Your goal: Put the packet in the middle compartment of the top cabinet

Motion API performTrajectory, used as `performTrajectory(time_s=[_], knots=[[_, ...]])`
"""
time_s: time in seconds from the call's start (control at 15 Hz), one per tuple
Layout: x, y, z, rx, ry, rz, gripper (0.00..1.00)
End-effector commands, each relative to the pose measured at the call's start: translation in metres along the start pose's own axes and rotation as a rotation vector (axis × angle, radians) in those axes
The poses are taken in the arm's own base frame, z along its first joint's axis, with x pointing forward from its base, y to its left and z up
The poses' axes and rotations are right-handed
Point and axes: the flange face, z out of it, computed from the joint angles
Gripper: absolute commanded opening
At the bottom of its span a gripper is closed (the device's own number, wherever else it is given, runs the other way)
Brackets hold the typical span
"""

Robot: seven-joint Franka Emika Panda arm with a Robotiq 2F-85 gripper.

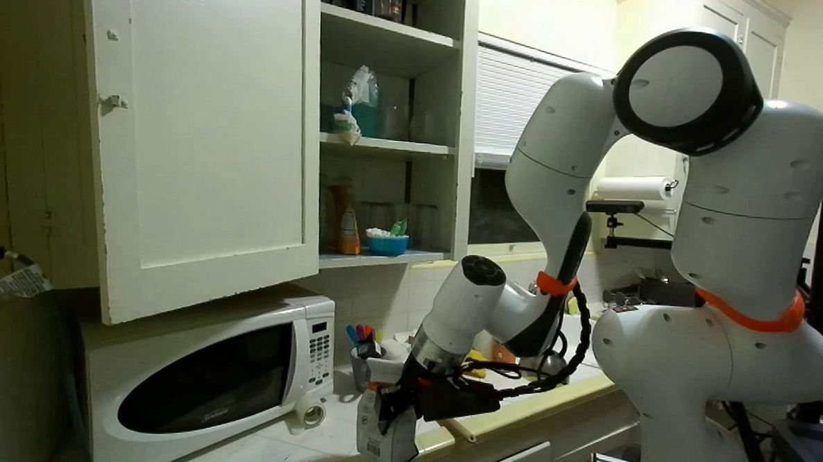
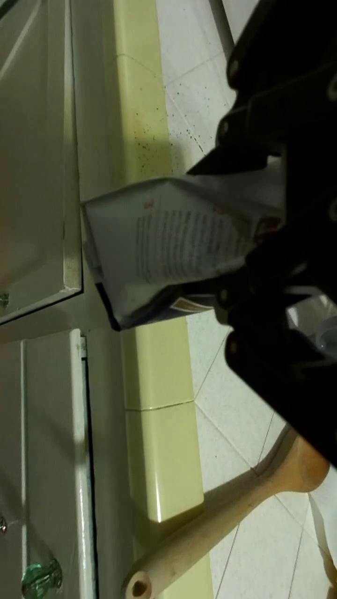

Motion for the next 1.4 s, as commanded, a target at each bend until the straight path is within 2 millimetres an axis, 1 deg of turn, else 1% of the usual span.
performTrajectory(time_s=[0.0,0.2,0.33,0.4,0.47,0.6,0.67,0.73,0.87,0.93,1.0,1.07,1.13,1.2,1.33], knots=[[0.018,0.010,-0.016,-0.021,0.076,-0.011,0.26],[0.050,0.043,-0.052,-0.087,0.198,-0.059,0.26],[0.069,0.064,-0.086,-0.118,0.273,-0.085,0.26],[0.076,0.073,-0.108,-0.112,0.302,-0.107,0.26],[0.076,0.082,-0.129,-0.093,0.339,-0.114,0.26],[0.085,0.098,-0.173,-0.046,0.393,-0.108,0.26],[0.086,0.107,-0.195,-0.024,0.410,-0.098,0.26],[0.096,0.102,-0.205,-0.014,0.405,-0.084,0.26],[0.100,0.112,-0.242,0.019,0.402,-0.019,0.26],[0.105,0.117,-0.259,0.003,0.406,0.036,0.26],[0.112,0.122,-0.266,-0.020,0.434,0.102,0.26],[0.105,0.117,-0.239,0.034,0.413,0.018,0.51],[0.111,0.122,-0.250,0.011,0.429,0.053,0.51],[0.114,0.125,-0.256,-0.007,0.439,0.072,0.51],[0.115,0.126,-0.258,-0.019,0.445,0.084,0.51]])
